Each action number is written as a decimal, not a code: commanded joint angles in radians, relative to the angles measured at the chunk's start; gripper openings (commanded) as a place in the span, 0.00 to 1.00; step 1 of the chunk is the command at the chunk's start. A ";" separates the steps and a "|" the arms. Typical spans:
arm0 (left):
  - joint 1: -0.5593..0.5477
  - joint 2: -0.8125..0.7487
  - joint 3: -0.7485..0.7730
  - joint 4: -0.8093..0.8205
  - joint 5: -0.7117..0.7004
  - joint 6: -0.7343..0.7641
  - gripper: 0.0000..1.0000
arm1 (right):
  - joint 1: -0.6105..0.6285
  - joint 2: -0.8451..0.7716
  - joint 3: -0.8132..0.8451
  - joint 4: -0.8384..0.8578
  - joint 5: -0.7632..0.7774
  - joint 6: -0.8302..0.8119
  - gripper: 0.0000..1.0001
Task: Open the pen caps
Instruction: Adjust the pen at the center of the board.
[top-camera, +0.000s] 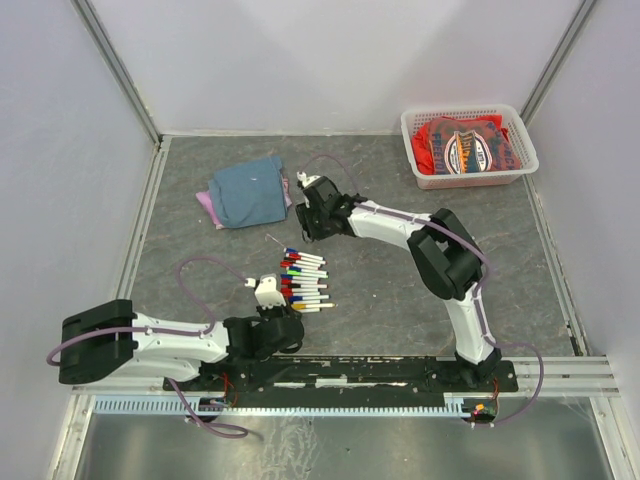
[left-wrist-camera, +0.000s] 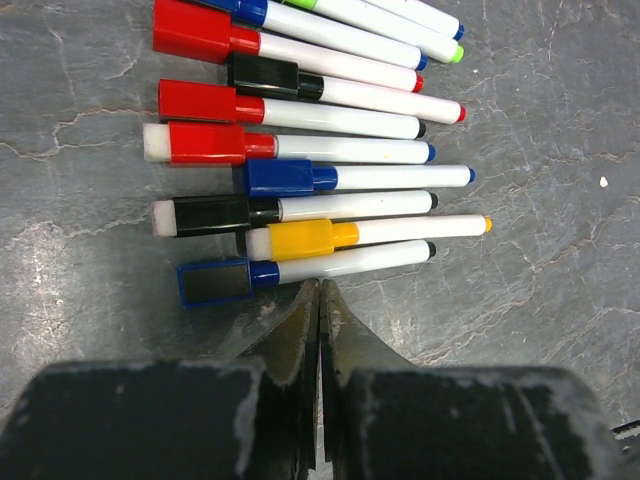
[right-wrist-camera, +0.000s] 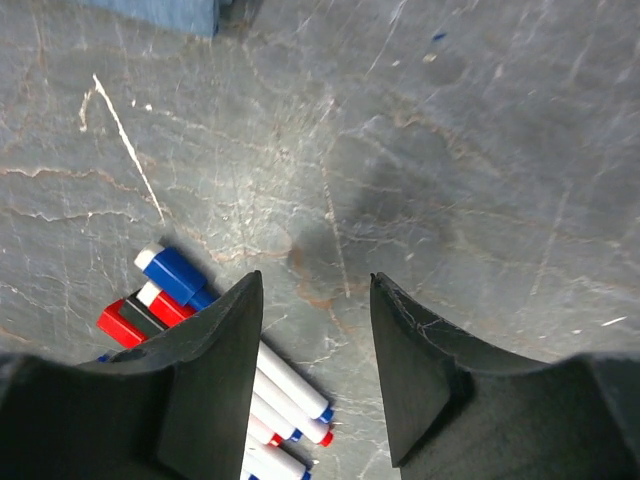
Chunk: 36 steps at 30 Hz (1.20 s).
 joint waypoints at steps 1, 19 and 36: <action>-0.004 0.024 -0.008 -0.056 -0.004 -0.017 0.03 | 0.030 -0.011 -0.022 0.081 0.038 0.043 0.54; -0.003 0.057 -0.012 -0.159 -0.058 -0.115 0.03 | 0.071 0.005 -0.103 0.074 0.161 0.104 0.52; -0.003 0.073 0.030 -0.241 -0.114 -0.158 0.03 | 0.074 -0.054 -0.217 0.087 0.211 0.129 0.52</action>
